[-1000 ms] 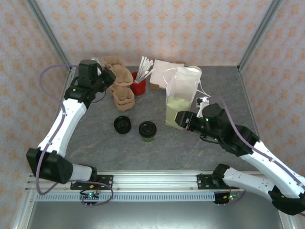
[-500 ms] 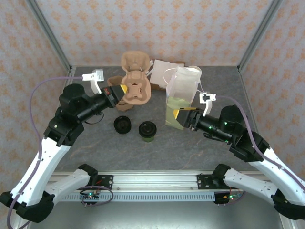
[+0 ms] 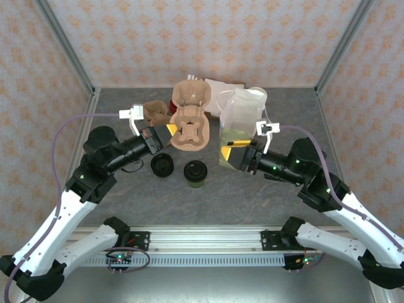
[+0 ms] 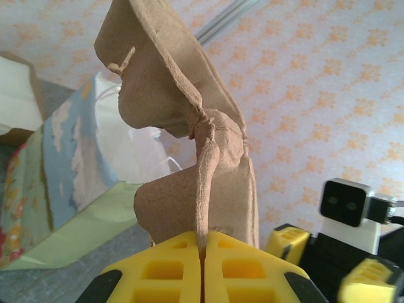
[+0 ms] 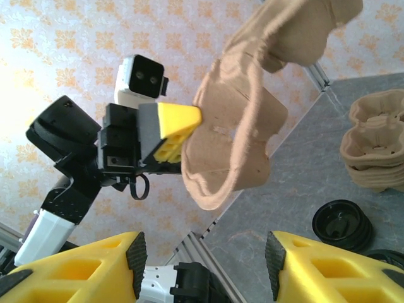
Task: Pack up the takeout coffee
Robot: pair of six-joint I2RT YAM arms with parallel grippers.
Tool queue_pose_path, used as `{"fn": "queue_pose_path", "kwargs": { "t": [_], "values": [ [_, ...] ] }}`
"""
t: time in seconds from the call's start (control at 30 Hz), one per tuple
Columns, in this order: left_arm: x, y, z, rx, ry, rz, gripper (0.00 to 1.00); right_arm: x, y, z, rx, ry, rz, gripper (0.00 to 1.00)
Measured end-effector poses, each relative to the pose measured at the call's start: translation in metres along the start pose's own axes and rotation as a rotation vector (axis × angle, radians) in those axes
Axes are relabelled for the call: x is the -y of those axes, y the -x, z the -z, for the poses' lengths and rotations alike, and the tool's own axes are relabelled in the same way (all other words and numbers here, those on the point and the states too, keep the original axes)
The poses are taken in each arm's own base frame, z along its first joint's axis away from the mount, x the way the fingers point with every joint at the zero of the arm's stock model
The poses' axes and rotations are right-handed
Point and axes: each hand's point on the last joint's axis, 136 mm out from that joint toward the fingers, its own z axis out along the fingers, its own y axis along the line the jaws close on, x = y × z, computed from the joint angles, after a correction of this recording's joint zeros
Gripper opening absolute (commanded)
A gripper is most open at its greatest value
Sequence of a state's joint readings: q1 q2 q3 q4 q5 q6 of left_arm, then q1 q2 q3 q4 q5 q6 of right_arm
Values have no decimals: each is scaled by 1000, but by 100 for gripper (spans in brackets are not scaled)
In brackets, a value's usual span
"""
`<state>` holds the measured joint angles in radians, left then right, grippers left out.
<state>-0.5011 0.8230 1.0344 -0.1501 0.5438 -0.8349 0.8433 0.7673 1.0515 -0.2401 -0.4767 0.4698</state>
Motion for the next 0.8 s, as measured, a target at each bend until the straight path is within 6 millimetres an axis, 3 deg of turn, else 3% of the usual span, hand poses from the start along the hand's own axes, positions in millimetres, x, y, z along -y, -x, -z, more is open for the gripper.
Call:
{"fn": "queue_pose_path", "kwargs": {
  "t": [0.8],
  "values": [
    [19, -33, -21, -111, -92, -6, 7, -3, -5, -10, -17, 49, -7, 48]
  ]
}}
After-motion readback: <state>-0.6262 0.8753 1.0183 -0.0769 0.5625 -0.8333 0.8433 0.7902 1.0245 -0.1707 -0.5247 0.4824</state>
